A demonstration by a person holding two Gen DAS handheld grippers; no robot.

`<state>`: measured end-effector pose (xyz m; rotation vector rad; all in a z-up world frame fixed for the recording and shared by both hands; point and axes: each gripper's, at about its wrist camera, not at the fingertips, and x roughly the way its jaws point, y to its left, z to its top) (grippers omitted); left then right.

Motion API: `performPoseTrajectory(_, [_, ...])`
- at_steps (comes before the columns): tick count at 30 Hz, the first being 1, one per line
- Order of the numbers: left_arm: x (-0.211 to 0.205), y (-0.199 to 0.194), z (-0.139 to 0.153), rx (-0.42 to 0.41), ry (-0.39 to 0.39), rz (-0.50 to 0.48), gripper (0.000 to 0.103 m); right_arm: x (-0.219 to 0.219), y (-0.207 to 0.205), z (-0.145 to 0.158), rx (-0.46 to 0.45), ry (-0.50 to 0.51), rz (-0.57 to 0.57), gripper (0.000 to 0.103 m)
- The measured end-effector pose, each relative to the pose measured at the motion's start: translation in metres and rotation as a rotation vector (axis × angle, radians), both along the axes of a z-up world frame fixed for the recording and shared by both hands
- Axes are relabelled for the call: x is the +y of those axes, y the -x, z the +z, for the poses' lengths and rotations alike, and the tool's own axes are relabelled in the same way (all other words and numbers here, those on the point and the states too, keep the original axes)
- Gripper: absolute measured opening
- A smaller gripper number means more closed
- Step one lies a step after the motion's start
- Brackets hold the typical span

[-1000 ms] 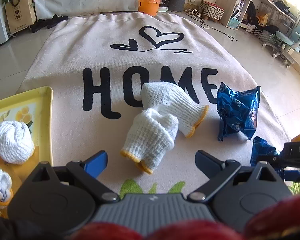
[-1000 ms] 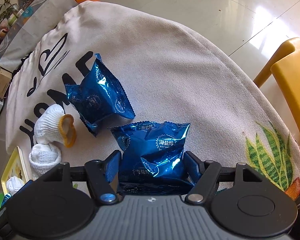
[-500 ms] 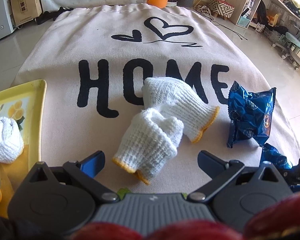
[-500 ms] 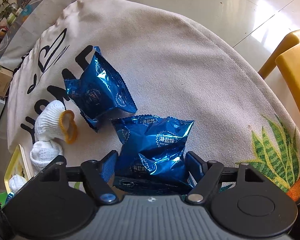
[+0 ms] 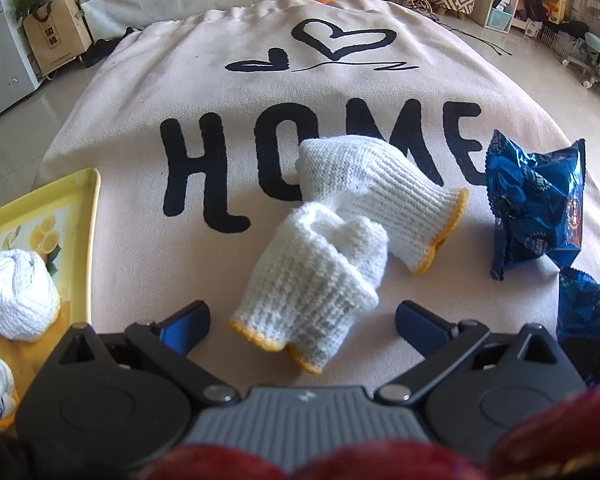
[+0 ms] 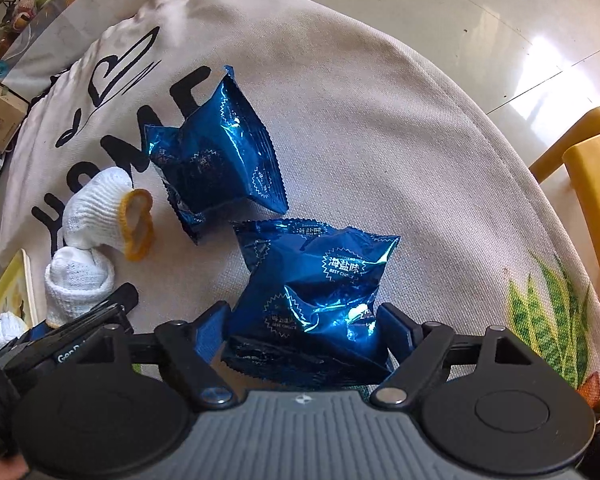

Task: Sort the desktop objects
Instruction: 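Close the left gripper on the white glove while the right grips the blue packet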

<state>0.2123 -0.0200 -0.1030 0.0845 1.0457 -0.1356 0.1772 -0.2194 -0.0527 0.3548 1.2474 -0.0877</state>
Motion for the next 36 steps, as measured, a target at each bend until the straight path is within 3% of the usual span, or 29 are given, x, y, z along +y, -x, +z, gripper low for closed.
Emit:
performPoseTrajectory(21, [0.001, -0.003, 0.001, -0.005, -0.007, 0.012, 0.102, 0.004, 0.002, 0.004, -0.030, 0.056, 0.037, 0.079])
performPoseTrajectory(23, [0.001, -0.001, 0.003, -0.028, -0.015, 0.011, 0.095, 0.004, 0.002, 0.005, -0.041, 0.058, 0.038, 0.077])
performPoseTrajectory(25, [0.002, -0.001, 0.006, -0.041, 0.004, 0.008, 0.079, 0.003, 0.002, 0.006, -0.050, 0.053, 0.031, 0.074])
performPoseTrajectory(28, [0.004, -0.002, 0.010, -0.051, 0.027, 0.006, 0.066, 0.003, 0.002, 0.008, -0.064, 0.038, 0.031, 0.073])
performPoseTrajectory(31, [0.005, 0.001, 0.015, -0.050, 0.051, 0.007, 0.060, 0.004, 0.003, 0.012, -0.082, 0.028, 0.036, 0.072])
performPoseTrajectory(36, [0.011, 0.005, 0.026, -0.072, 0.065, 0.019, 0.059, 0.008, 0.003, 0.016, -0.095, -0.016, 0.044, 0.072])
